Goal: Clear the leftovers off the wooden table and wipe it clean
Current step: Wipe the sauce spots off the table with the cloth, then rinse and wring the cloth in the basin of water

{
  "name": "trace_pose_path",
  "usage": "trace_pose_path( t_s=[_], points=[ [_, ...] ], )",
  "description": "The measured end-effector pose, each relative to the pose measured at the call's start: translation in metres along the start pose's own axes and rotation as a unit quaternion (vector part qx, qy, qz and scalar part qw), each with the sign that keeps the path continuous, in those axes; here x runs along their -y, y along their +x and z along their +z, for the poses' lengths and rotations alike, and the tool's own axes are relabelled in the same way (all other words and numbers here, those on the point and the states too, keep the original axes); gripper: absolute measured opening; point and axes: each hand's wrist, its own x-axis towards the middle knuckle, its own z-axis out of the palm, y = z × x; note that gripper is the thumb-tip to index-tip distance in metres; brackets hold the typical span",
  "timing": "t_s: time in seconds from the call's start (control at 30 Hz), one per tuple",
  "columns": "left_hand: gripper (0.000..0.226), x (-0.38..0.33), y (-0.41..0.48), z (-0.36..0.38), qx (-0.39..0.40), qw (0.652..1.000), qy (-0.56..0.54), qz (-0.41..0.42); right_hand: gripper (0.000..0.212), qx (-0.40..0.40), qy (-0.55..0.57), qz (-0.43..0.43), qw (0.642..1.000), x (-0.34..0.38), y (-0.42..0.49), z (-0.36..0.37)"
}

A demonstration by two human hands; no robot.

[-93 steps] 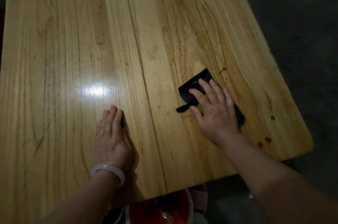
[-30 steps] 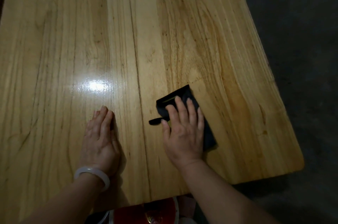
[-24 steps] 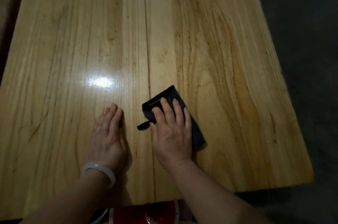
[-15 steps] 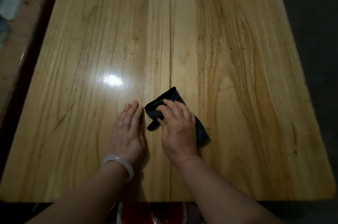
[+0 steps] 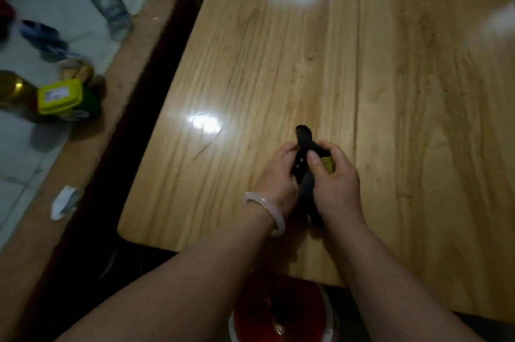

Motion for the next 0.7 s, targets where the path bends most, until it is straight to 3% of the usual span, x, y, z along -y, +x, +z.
trace_pose_path(
  t_s=[0.17, 0.3, 0.47, 0.53, 0.63, 0.7],
  points=[
    [0.026, -0.003, -0.047, -0.067, -0.095, 0.981, -0.147, -0.079, 0.018, 0.042, 0.049, -0.003, 0.998, 0.035, -0.043, 0.051],
    [0.027, 0.005, -0.090, -0.131, -0.119, 0.916, -0.348, -0.158, 0.020, 0.105, 0.059, -0.047, 0.992, 0.059, -0.078, 0.104],
    [0.053, 0.041, -0.148, -0.196, -0.145, 0.838, -0.484, -0.205, 0.028, 0.169, 0.070, -0.064, 0.981, 0.068, -0.132, 0.174],
    [0.050, 0.056, -0.167, -0.212, -0.152, 0.798, -0.548, -0.197, 0.028, 0.184, 0.083, -0.056, 0.978, 0.065, -0.151, 0.196],
    [0.040, 0.080, -0.193, -0.230, -0.186, 0.787, -0.544, -0.223, 0.028, 0.207, 0.094, -0.029, 0.973, 0.056, -0.177, 0.222],
    [0.035, 0.110, -0.211, -0.241, -0.197, 0.801, -0.506, -0.253, 0.028, 0.223, 0.084, -0.009, 0.971, 0.048, -0.198, 0.246]
  ],
)
